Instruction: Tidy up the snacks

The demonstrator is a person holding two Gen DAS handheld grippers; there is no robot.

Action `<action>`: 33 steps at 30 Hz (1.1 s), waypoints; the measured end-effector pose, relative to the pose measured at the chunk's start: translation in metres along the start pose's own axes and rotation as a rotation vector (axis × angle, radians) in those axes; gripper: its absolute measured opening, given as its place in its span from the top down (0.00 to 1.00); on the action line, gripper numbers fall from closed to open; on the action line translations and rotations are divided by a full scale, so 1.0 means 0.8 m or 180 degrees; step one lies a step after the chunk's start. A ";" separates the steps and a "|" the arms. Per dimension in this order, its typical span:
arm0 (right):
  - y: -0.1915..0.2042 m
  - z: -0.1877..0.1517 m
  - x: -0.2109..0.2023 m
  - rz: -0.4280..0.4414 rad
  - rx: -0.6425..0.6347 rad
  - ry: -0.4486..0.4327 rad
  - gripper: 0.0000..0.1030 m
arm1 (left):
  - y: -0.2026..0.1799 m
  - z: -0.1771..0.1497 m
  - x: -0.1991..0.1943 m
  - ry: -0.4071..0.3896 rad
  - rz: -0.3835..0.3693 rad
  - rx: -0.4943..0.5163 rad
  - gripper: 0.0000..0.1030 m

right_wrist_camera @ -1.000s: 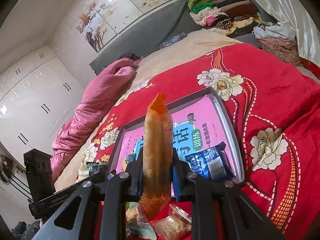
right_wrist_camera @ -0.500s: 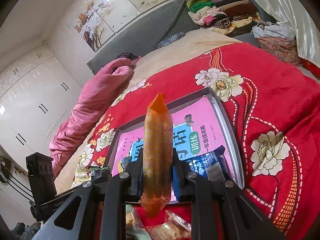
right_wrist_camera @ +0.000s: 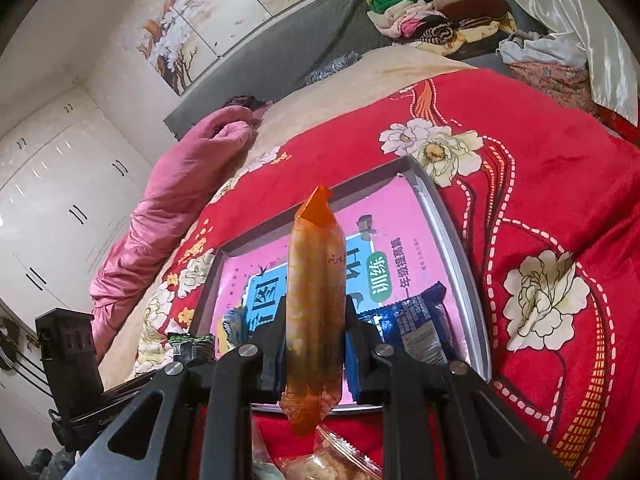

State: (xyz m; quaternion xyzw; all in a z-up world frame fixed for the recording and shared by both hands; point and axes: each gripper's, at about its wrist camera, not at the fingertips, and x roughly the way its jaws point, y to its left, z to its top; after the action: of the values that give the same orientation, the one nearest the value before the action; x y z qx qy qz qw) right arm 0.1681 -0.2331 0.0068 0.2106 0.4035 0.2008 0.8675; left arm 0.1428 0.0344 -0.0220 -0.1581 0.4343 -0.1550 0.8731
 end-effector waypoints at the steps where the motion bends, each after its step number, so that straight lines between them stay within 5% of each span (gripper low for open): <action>1: -0.001 -0.001 0.001 -0.0017 -0.0010 0.0013 0.78 | 0.000 -0.001 0.001 0.0010 0.0005 0.0006 0.69; 33: 0.010 -0.017 0.037 -0.0363 -0.0331 0.0265 0.77 | 0.007 -0.003 0.010 0.0038 0.0007 -0.0002 0.69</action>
State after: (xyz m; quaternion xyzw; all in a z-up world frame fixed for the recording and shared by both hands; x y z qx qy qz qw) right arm 0.1738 -0.2082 -0.0153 0.1334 0.4396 0.1803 0.8697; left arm 0.1464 0.0355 -0.0314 -0.1570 0.4398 -0.1547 0.8706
